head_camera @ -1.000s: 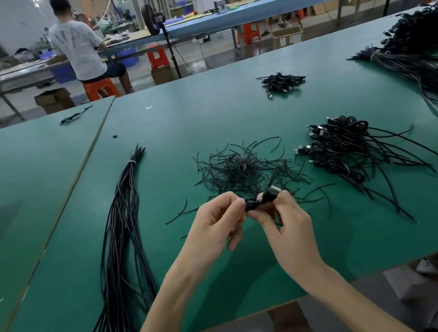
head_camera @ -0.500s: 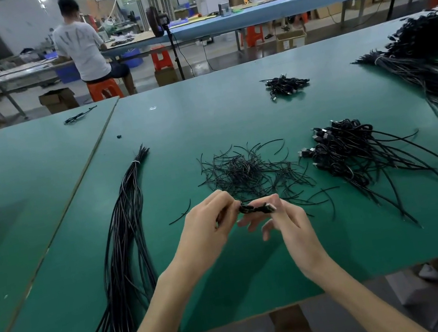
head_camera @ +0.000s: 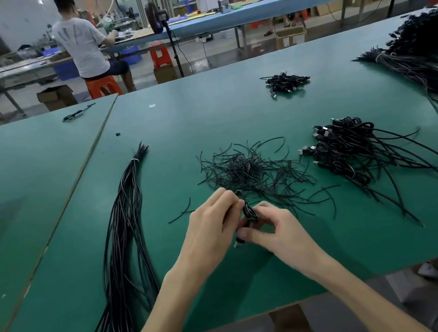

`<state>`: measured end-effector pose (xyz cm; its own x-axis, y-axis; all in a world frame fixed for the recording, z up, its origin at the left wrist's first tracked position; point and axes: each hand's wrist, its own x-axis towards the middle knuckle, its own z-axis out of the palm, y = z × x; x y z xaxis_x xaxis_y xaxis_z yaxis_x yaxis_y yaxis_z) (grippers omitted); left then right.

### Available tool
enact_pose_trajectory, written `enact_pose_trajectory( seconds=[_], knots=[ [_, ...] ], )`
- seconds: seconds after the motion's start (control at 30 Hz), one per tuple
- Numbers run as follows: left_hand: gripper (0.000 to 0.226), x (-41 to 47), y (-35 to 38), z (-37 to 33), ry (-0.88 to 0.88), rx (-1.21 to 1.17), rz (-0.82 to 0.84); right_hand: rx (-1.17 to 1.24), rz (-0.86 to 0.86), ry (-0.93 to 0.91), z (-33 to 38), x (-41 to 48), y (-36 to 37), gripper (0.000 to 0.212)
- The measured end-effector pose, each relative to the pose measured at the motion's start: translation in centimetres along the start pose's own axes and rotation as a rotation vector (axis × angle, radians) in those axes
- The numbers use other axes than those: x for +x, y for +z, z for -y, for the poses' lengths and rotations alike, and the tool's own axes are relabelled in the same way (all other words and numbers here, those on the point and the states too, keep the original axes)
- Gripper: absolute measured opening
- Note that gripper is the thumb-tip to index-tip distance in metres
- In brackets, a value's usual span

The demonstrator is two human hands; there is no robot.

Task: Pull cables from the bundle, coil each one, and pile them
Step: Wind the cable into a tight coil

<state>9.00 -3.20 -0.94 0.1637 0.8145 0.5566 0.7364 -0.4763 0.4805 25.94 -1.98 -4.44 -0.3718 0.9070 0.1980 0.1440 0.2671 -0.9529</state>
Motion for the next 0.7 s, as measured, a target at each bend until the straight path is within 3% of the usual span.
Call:
enact_pose_trajectory(
  seconds=[0.07, 0.17, 0.3, 0.37, 0.53, 0.7],
  knots=[
    [0.021, 0.2, 0.1, -0.4, 0.01, -0.006, 0.011, 0.086, -0.004, 0.044, 0.0, -0.1, -0.2, 0.015],
    [0.021, 0.4, -0.1, -0.2, 0.04, 0.023, 0.004, 0.32, 0.05, 0.097, 0.3, -0.2, -0.5, 0.046],
    [0.02, -0.2, -0.2, 0.4, 0.053, 0.047, 0.021, 0.399, 0.044, 0.104, 0.6, -0.2, -0.6, 0.069],
    [0.019, -0.5, -0.1, 0.6, 0.052, 0.041, 0.033, 0.375, 0.048, 0.128, 0.5, -0.2, -0.7, 0.064],
    [0.018, -0.6, 0.2, 0.3, 0.023, 0.02, 0.017, 0.27, 0.045, 0.112, 0.2, -0.2, -0.7, 0.016],
    [0.024, -0.8, 0.7, -0.7, -0.077, -0.176, -0.001, 0.185, -0.086, 0.051, 0.4, -0.3, -0.8, 0.008]
  ],
)
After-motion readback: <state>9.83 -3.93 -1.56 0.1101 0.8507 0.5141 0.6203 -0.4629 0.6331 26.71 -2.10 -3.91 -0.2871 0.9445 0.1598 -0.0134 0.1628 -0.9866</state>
